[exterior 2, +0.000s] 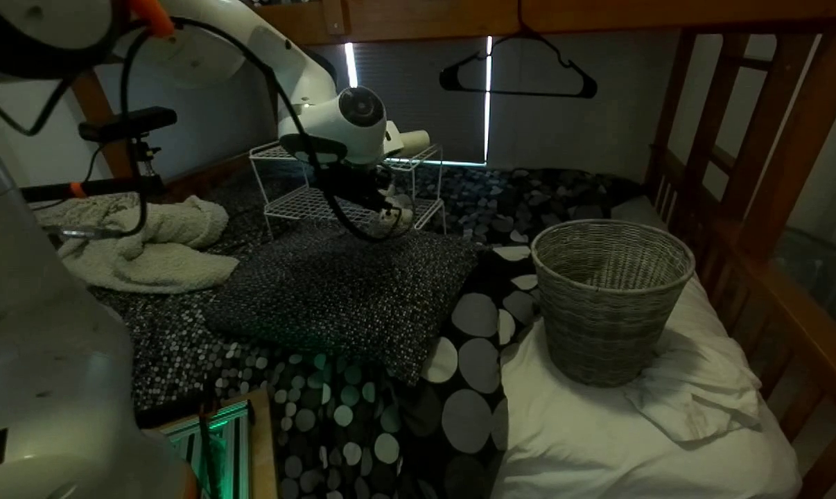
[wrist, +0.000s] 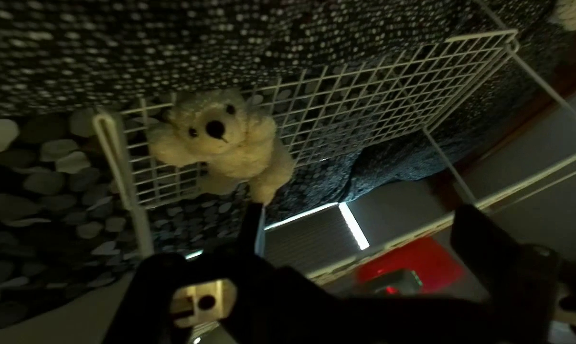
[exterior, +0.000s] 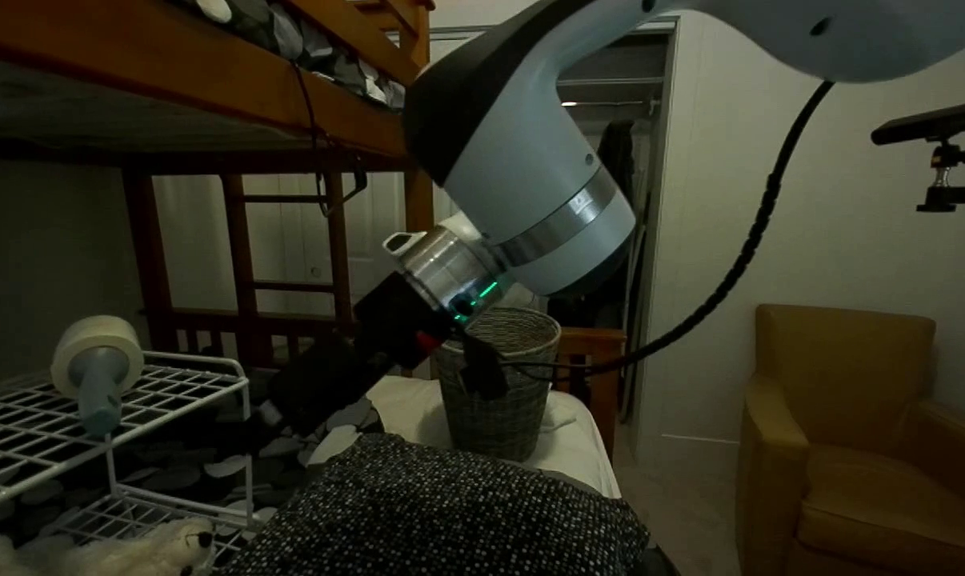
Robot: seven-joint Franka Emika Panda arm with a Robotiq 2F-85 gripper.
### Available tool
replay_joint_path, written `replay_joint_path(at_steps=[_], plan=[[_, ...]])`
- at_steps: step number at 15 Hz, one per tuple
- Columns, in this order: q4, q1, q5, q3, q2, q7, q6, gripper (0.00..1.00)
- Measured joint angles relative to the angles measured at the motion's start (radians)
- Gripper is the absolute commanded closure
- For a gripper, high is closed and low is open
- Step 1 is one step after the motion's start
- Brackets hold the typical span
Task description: Put the white teddy bear on the bottom shelf of the rack
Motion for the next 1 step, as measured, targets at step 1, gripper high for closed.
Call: replay_joint_path(at_steps=[1], plan=[[-0.034, 0.009, 0.02, -0.031, -0.045, -0.002, 0.025, 0.0]])
